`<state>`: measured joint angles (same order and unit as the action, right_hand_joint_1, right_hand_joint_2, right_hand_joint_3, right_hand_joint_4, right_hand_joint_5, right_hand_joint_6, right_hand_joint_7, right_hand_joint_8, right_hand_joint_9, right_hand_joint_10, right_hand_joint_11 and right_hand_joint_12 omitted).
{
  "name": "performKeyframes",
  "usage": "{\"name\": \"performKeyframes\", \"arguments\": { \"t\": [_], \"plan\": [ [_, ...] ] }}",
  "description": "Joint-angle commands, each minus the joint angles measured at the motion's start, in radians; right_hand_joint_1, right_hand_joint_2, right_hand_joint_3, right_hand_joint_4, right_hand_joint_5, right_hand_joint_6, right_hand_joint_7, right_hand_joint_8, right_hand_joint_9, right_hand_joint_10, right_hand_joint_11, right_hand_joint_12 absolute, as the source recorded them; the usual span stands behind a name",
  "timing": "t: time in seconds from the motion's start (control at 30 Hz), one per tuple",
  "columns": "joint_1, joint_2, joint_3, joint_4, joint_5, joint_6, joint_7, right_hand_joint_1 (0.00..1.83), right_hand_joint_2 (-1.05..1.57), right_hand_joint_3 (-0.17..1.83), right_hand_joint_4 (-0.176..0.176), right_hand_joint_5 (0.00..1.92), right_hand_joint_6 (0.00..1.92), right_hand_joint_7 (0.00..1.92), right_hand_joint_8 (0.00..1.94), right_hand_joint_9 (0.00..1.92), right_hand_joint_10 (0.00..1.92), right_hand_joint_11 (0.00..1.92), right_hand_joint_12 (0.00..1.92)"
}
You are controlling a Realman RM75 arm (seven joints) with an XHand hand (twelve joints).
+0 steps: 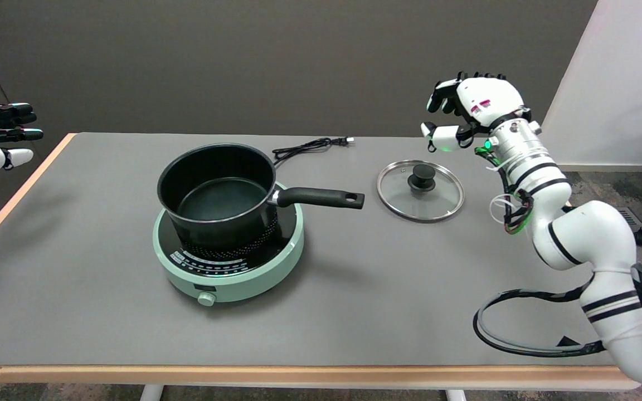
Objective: Pick up the pot lid.
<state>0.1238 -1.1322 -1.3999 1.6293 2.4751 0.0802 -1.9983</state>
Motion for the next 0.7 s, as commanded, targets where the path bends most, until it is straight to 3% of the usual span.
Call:
{"name": "performKeyframes", "arguments": {
  "t": [0.03,0.7],
  "plan": [
    [0.083,0.042,-0.104,-0.109,0.004,0.066,-0.005,0.75,0.72,0.77,0.137,0.74,0.68,0.91,0.42,0.83,0.71,0.58,1.24],
    [0.138,0.070,-0.206,-0.233,0.006,0.188,-0.005,0.80,0.65,0.86,0.101,0.70,0.50,0.81,0.30,0.76,0.60,0.51,1.20]
  ]
}}
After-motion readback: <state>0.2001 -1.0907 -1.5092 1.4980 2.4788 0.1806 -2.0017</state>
